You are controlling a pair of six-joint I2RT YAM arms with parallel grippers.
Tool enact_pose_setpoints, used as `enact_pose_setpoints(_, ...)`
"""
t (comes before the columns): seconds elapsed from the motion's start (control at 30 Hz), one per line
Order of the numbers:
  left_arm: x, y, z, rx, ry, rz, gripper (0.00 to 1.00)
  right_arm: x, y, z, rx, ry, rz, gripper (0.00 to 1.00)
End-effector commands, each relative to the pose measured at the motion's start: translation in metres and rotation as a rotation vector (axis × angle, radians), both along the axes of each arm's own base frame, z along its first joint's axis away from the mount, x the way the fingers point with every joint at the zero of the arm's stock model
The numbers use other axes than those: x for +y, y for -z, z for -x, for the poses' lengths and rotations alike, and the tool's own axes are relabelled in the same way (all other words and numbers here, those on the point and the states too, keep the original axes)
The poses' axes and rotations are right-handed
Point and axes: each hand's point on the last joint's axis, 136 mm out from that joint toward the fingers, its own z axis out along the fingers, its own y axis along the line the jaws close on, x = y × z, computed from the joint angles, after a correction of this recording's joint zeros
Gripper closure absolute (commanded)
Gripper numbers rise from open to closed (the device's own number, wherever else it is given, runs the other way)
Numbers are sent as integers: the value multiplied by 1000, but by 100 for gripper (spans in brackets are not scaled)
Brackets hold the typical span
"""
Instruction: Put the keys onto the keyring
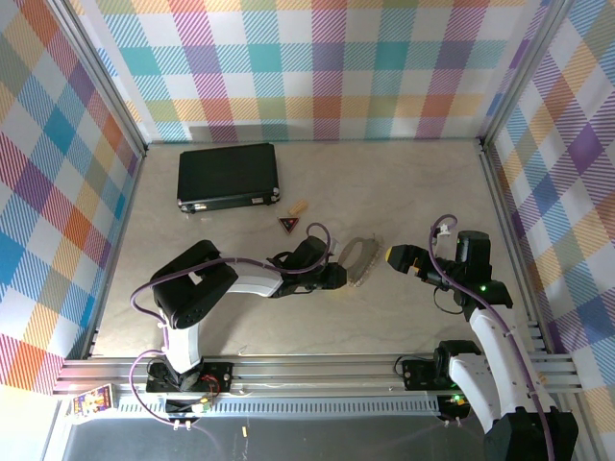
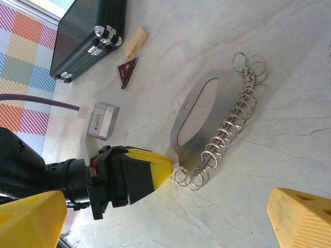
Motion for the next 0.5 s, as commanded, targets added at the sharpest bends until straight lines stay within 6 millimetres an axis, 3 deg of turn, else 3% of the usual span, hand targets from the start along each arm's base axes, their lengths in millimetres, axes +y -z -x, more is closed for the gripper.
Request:
enact_pose_setpoints(0.0,1,0,-1,10,-2,21,83,1,-17,-1,-48,-19,-5,1)
enact_pose_setpoints(0.47,0,7,-1,27,6,1,81,0,-21,-3,-57,-16,5,1)
